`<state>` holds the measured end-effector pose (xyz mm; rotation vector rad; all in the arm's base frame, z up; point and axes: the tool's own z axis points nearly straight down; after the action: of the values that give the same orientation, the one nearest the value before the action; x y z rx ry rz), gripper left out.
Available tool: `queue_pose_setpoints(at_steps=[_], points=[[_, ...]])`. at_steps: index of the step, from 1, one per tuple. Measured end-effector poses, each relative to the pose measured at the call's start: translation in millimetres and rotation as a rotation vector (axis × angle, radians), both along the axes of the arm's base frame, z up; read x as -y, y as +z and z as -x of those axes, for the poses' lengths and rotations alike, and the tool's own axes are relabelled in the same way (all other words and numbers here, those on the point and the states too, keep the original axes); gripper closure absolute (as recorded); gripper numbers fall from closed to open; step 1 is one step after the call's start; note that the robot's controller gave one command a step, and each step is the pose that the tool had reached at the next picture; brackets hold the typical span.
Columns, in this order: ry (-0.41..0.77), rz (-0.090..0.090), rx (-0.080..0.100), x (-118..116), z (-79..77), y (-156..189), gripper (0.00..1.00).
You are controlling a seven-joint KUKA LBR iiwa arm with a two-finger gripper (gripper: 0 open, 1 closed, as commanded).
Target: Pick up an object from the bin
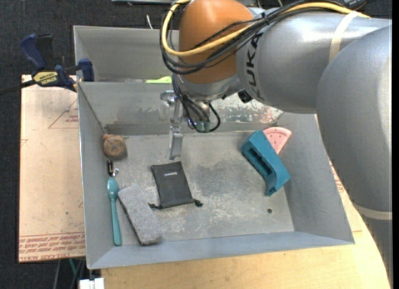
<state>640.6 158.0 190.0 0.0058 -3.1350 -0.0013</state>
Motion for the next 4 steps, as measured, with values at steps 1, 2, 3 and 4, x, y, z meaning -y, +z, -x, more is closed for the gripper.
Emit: queue_pose_setpoints(at_steps=[1, 2, 3, 4], points=[[-0.002, -0.001, 0.008, 1, -1.8, 5, 0.00], [-0.044, -0.003, 0.009, 36, 28.5, -61, 0.00], [-0.023, -0.005, 0.015, 54, 60.2, -64, 0.00], [0.017, -0.004, 0.016, 51, 43.7, -108, 0.00]])
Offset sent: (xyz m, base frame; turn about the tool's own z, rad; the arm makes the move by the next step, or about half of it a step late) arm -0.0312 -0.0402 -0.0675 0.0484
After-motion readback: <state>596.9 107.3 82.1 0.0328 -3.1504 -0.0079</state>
